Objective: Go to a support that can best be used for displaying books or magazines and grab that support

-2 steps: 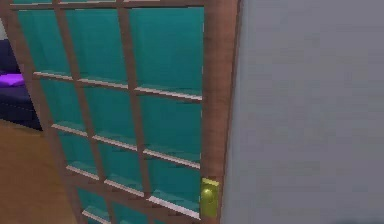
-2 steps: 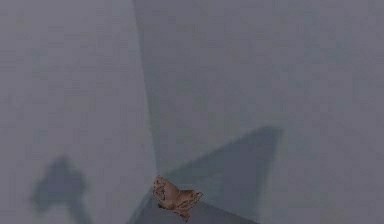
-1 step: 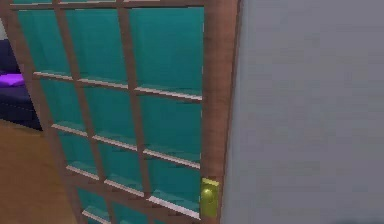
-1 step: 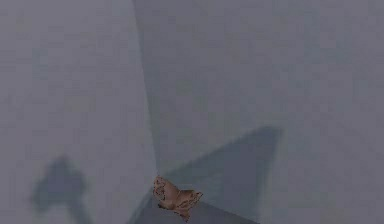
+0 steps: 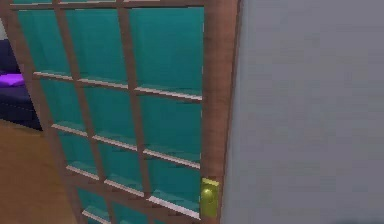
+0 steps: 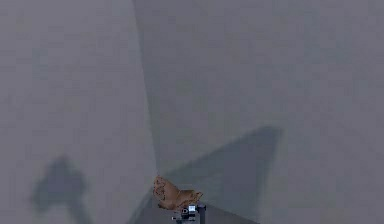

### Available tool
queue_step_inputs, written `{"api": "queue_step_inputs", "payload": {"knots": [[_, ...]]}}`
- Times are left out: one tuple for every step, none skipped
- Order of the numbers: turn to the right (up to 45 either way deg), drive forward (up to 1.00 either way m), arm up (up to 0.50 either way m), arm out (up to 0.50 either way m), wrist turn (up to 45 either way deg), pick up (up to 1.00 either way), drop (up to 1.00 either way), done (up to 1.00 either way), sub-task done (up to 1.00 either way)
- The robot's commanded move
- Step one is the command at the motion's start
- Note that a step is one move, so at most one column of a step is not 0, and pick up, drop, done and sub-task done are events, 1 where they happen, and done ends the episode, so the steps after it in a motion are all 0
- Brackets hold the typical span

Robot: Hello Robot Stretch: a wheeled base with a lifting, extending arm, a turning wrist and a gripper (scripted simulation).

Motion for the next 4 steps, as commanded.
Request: {"api": "queue_step_inputs", "payload": {"knots": [[0.0, 0.00, 0.00, 0.00, 45.0, 0.00, 0.00, 0.00, 0.00], [0.0, 0.00, 0.00, 0.00, 45.0, 0.00, 0.00, 0.00, 0.00], [0.0, 0.00, 0.00, 0.00, 45.0, 0.00, 0.00, 0.00, 0.00], [0.0, 0.00, 0.00, 0.00, 42.0, 0.00, 0.00, 0.00, 0.00]]}}
